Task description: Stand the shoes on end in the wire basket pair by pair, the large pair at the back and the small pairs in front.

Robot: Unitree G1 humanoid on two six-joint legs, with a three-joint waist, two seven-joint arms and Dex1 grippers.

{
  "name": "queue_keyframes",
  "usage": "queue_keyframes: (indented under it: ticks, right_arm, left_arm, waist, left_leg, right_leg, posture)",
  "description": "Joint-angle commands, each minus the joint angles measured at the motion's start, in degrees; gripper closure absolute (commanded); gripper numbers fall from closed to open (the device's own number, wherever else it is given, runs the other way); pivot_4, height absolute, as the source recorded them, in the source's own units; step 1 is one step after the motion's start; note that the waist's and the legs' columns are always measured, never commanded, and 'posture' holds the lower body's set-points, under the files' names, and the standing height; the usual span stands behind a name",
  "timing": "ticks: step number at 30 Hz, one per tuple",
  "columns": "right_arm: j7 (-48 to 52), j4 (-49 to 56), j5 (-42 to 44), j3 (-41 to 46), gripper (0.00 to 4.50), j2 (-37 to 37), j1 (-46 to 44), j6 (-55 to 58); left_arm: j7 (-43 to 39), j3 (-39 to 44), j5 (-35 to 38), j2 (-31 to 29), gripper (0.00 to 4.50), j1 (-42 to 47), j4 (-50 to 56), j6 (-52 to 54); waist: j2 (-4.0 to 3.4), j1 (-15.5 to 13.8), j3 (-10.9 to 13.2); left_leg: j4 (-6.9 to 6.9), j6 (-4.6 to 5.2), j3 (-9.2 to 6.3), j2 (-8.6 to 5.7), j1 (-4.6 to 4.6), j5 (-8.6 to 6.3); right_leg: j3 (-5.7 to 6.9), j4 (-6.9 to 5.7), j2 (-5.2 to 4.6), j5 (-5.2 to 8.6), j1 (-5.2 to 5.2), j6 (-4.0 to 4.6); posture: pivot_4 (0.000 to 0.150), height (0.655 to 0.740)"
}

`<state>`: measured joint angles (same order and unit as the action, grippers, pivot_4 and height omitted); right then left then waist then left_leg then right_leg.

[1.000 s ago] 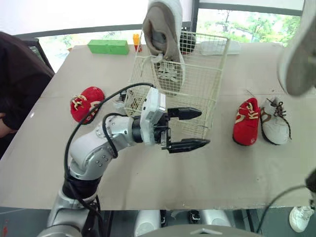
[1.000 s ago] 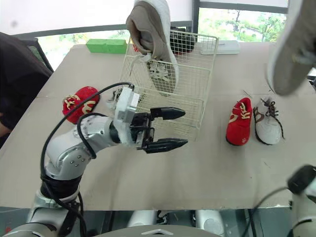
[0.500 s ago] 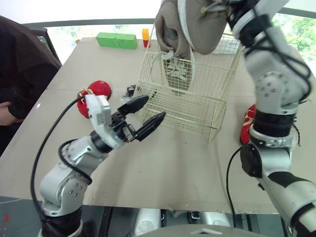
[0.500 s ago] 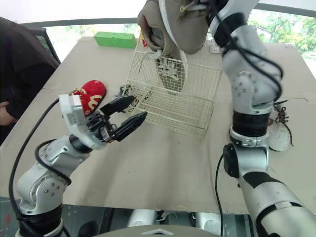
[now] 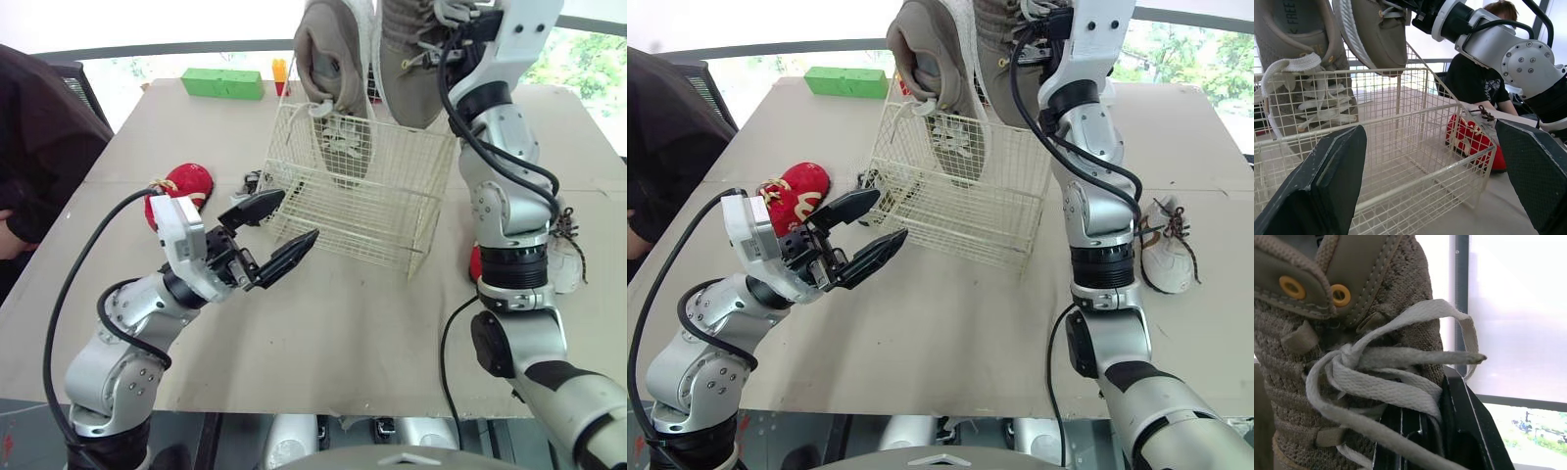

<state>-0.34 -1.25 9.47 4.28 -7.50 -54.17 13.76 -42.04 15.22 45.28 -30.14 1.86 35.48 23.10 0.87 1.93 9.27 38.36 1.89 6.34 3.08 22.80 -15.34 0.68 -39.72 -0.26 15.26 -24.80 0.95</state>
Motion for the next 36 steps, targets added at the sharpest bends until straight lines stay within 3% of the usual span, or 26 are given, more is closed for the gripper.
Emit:
queue_keyframes:
  ticks: [1,7,12,15,22,29,32,36]
  right_arm:
    - [-1.2,1.5,-0.4,0.9,4.49,1.2,2.8,-1.3]
    - [0.3,5.7,0.4,-1.7,4.49,4.3,13.2,3.2]
    - [2.5,8.7,4.6,0.1,4.49,4.7,15.7,7.4]
    - [5.2,12.3,7.7,0.6,3.58,3.9,16.8,9.8]
    - [18.0,25.1,13.3,-2.9,0.38,-8.7,19.1,20.4]
    - [31.1,32.4,16.7,-1.4,0.38,-26.0,20.7,25.1]
    - [37.9,35.5,23.5,0.1,0.38,-31.9,22.3,29.1]
    - [39.7,37.3,31.0,1.5,0.38,-33.9,22.6,34.5]
  left_arm:
    - [-0.2,0.2,0.5,-0.3,0.0,1.1,0.3,-1.5]
    - [-0.1,0.1,-0.2,-0.4,0.0,1.4,-0.2,-1.7]
    - [0.0,-0.5,-0.6,-0.3,0.0,2.0,-0.8,-1.7]
    - [-0.3,-0.6,-0.9,-0.3,0.0,2.2,-1.4,-1.8]
    - [-0.8,-0.7,-1.0,-0.3,0.0,1.7,-2.2,-2.2]
    - [-2.5,-1.6,-0.7,-0.6,0.0,1.1,-3.3,-2.0]
    - [-3.9,-1.8,-1.0,-1.0,0.0,0.8,-4.2,-2.3]
    - [-5.2,-1.8,-1.4,-1.5,0.0,0.8,-4.9,-2.7]
  waist:
    - [0.1,0.0,-0.1]
    - [0.58,0.2,-0.4]
    - [0.8,0.1,-0.5]
    - [0.8,0.1,-0.5]
    - [0.73,0.2,-0.5]
    - [0.65,0.1,-0.4]
    - [0.68,0.0,-0.4]
    - [0.7,0.3,-0.4]
  left_leg:
    - [0.0,0.0,0.0,0.0,0.0,0.0]
    - [-0.02,0.0,0.0,0.02,-0.09,0.0]
    - [0.01,0.0,-0.02,0.01,-0.25,0.0]
    - [0.0,0.0,-0.05,0.01,-0.23,-0.01]
    - [-0.01,0.02,-0.05,0.01,-0.17,-0.02]
    - [-0.06,0.03,-0.05,0.02,-0.07,-0.03]
    - [-0.07,0.12,-0.07,0.02,-0.05,-0.07]
    - [-0.06,0.23,-0.07,0.03,-0.05,-0.14]
  right_leg:
    - [0.0,0.0,0.0,0.0,0.0,0.0]
    - [0.0,0.0,0.0,0.0,0.05,0.0]
    - [0.02,-0.04,-0.03,0.0,0.2,0.0]
    - [0.04,-0.03,-0.03,0.01,0.2,0.01]
    - [0.04,0.03,-0.03,0.01,0.18,0.0]
    - [0.03,0.06,0.02,0.02,0.06,-0.01]
    - [0.04,0.15,0.02,0.03,0.06,-0.02]
    - [0.04,0.16,0.02,0.03,0.06,-0.03]
  posture:
    - [0.15,0.74]
    - [0.15,0.74]
    - [0.15,0.74]
    - [0.15,0.74]
    - [0.15,0.74]
    - [0.15,0.74]
    - [0.15,0.74]
    - [0.15,0.74]
